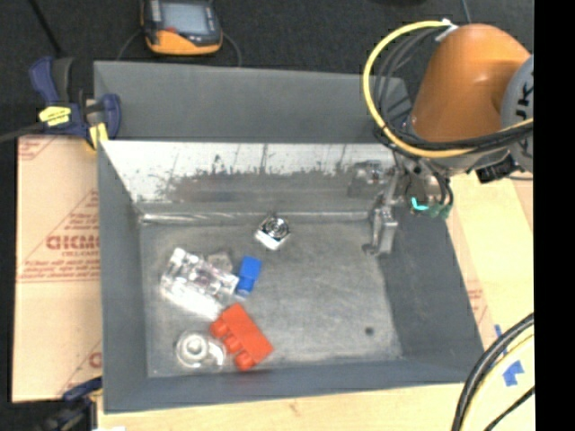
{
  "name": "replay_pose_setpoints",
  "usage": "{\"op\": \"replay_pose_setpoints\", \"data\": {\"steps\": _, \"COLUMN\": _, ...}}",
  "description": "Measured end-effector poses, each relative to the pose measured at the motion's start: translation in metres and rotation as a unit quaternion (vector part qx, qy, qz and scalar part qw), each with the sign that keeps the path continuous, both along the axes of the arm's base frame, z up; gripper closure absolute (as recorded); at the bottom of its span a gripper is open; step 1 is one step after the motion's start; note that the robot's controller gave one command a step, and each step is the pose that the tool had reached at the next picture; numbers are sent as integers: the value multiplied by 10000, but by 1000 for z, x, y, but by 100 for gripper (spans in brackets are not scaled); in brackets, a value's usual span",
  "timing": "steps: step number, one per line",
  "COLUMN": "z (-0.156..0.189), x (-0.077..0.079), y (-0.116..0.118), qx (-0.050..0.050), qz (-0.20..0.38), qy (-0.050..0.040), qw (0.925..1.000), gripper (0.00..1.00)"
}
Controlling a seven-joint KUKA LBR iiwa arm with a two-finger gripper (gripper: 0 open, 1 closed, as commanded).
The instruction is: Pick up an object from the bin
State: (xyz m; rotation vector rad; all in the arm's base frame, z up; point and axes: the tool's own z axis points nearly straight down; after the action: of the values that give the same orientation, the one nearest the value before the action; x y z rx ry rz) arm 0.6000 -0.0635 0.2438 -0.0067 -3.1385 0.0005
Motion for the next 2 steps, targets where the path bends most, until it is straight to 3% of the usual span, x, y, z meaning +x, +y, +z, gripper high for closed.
{"op": "replay_pose_setpoints", "data": {"steps": 1, "z": -178, "x": 44, "y": 26, "qx": 8, "qz": -780, "qy": -2, "qw": 9970, "gripper": 0}}
{"op": "replay_pose_setpoints", "data": {"steps": 2, "z": -142, "x": 38, "y": 102, "qx": 21, "qz": -2102, "qy": -48, "qw": 9776, "gripper": 0}}
